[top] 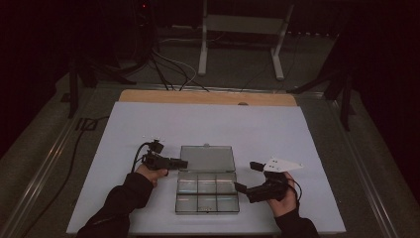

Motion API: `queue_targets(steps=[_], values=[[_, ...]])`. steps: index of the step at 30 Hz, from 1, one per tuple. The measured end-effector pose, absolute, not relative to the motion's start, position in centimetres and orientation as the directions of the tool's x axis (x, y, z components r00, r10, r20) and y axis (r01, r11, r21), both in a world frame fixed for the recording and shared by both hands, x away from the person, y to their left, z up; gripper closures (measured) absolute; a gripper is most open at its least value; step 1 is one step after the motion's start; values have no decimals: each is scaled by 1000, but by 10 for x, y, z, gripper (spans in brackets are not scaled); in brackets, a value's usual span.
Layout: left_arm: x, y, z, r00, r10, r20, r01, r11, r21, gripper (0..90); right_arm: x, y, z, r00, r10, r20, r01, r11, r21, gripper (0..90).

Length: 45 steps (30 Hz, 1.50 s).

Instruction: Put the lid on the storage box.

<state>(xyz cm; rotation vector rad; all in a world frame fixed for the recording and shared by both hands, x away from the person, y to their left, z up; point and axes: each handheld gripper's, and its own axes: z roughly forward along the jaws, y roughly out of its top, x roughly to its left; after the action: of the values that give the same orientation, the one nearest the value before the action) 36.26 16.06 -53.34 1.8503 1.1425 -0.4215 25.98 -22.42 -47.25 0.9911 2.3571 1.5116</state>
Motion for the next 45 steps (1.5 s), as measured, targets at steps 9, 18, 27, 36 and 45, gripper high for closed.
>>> queue_targets(steps=[9,18,27,36,45], values=[[361,161,-529,547,516,-659,822,-182,540,611,260,-225,-472,-763,614,202,440,264,859,9],[360,164,-527,576,501,-646,802,-194,565,655,260,-224,-473,-762,615,204,442,264,857,9],[358,166,-524,602,489,-632,781,-193,594,706,260,-225,-473,-763,613,204,440,262,859,10],[358,169,-522,627,472,-620,760,-197,619,753,260,-225,-474,-761,616,204,443,264,857,9],[356,171,-520,662,456,-594,729,-208,653,785,260,-225,-473,-761,615,206,443,262,857,9]])
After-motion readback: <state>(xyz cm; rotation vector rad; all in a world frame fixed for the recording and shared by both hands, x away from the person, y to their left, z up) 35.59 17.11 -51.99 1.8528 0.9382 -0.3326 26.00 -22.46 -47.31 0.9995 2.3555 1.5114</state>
